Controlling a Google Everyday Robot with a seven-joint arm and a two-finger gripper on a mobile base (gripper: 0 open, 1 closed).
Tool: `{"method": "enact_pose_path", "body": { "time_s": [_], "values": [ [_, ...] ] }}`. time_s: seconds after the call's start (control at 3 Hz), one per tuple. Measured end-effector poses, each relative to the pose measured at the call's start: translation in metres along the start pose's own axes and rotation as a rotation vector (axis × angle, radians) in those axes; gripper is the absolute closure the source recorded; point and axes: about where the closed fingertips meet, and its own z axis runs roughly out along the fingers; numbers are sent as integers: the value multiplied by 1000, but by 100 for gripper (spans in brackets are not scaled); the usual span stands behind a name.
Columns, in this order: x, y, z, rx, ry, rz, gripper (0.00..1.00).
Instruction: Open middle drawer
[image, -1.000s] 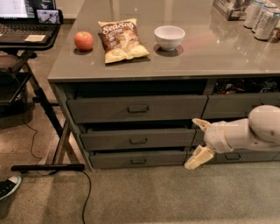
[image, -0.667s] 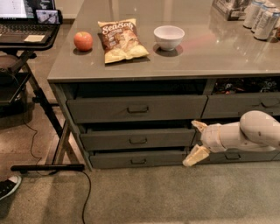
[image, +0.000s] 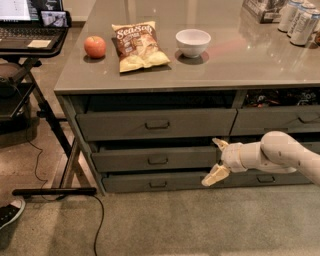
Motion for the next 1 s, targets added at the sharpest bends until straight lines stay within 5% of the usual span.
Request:
{"method": "enact_pose_path", "body": {
  "time_s": [0.67, 1.0],
  "values": [
    [23, -26, 34, 90, 69, 120, 0],
    [37, -47, 64, 93, 84, 156, 0]
  ]
}}
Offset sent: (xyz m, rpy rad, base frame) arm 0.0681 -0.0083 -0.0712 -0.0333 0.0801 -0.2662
